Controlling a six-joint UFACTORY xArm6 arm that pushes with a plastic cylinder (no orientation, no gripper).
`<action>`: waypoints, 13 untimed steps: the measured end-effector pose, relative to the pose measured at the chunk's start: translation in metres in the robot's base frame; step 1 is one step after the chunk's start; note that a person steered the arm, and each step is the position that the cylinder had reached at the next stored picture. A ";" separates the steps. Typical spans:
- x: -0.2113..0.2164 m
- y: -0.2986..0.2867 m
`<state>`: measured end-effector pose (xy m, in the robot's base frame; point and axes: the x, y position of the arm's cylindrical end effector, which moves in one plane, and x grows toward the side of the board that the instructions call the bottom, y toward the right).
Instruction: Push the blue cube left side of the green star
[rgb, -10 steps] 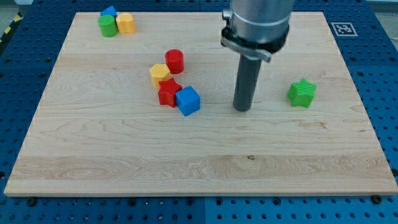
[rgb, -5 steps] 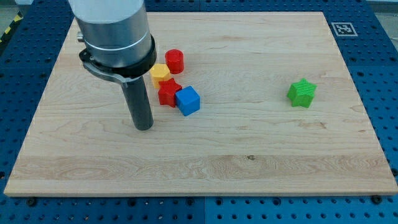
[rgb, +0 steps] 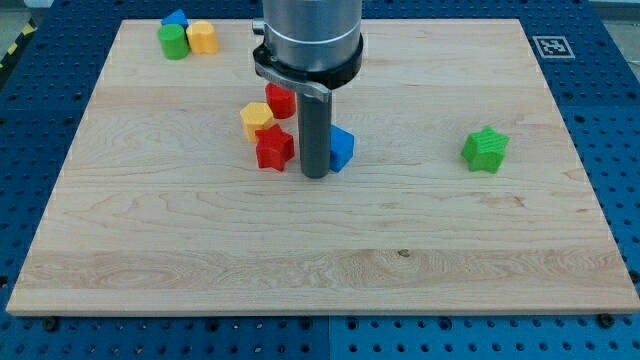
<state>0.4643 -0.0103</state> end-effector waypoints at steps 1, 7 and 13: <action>-0.002 -0.003; 0.006 0.076; 0.043 0.137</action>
<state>0.5071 0.1263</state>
